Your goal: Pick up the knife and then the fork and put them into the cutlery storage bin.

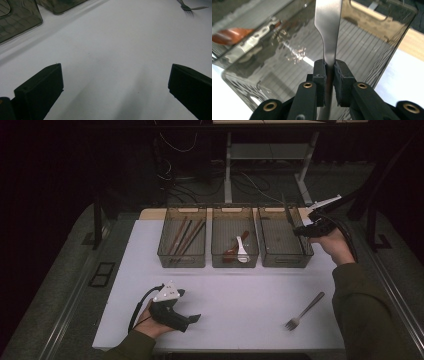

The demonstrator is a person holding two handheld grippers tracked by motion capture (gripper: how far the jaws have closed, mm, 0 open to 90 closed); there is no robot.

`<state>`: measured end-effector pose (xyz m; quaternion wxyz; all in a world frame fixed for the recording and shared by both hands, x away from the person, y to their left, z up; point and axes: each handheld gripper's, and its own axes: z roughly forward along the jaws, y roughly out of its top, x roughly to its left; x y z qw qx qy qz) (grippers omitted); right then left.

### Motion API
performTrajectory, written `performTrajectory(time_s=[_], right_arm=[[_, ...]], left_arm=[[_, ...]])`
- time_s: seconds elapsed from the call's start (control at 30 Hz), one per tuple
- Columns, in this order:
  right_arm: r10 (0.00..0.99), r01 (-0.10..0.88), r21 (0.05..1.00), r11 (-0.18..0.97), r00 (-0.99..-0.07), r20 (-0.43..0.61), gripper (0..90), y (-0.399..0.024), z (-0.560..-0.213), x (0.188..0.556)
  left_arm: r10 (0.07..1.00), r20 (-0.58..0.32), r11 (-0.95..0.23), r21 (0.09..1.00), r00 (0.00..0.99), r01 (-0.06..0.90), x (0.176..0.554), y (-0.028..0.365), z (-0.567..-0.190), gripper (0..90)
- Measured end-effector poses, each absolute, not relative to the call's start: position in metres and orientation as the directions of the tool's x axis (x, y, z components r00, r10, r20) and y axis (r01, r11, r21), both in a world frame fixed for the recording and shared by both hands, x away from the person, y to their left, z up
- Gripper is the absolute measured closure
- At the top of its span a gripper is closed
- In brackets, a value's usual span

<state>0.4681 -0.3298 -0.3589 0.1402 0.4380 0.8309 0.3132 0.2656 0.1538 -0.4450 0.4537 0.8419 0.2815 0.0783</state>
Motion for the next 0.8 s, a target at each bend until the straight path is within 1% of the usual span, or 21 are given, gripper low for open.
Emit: performTrajectory(time_s=[0.2,0.47,0.7,0.8], right_arm=[[0.814,0.678,0.576,0.455,-0.579,0.038,80.0,-0.324,-0.370,0.473],[0.811,0.705,0.514,0.489,-0.584,0.029,79.9,-0.317,-0.382,0.479],[0.810,0.708,0.493,0.505,-0.586,0.012,79.2,-0.312,-0.387,0.481],[0.813,0.707,0.501,0.500,-0.583,0.012,77.8,-0.313,-0.388,0.481]], left_arm=[[0.544,-0.124,-0.433,0.806,0.830,0.404,0.266,0.154,-0.445,0.0],[0.542,-0.116,-0.427,0.815,0.833,0.392,0.271,0.155,-0.444,0.0],[0.543,-0.125,-0.409,0.824,0.830,0.392,0.275,0.157,-0.444,0.0],[0.541,-0.123,-0.410,0.825,0.832,0.389,0.275,0.157,-0.445,0.0]])
